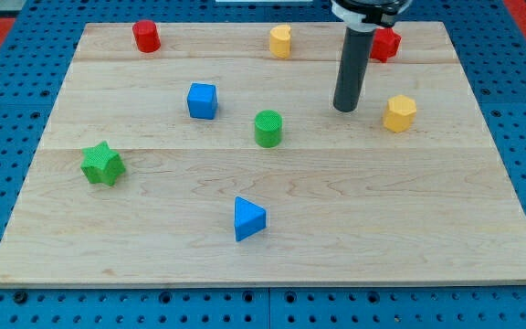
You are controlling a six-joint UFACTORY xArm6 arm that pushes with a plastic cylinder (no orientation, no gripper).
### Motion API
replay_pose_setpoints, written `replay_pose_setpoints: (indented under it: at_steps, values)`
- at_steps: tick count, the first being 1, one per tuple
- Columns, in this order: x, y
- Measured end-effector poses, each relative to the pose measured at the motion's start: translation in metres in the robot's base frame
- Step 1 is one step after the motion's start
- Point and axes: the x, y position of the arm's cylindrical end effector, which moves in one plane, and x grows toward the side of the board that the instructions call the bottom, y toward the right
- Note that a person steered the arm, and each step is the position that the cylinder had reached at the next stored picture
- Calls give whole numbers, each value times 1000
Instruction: Move the blue cube bottom of the green circle
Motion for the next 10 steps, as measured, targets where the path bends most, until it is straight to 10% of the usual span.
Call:
replay_pose_setpoints:
  at_steps: [3,5,6,10]
  values:
    - [-71,-136]
    - [-37,-240]
    - [18,-228]
    - [13,-154]
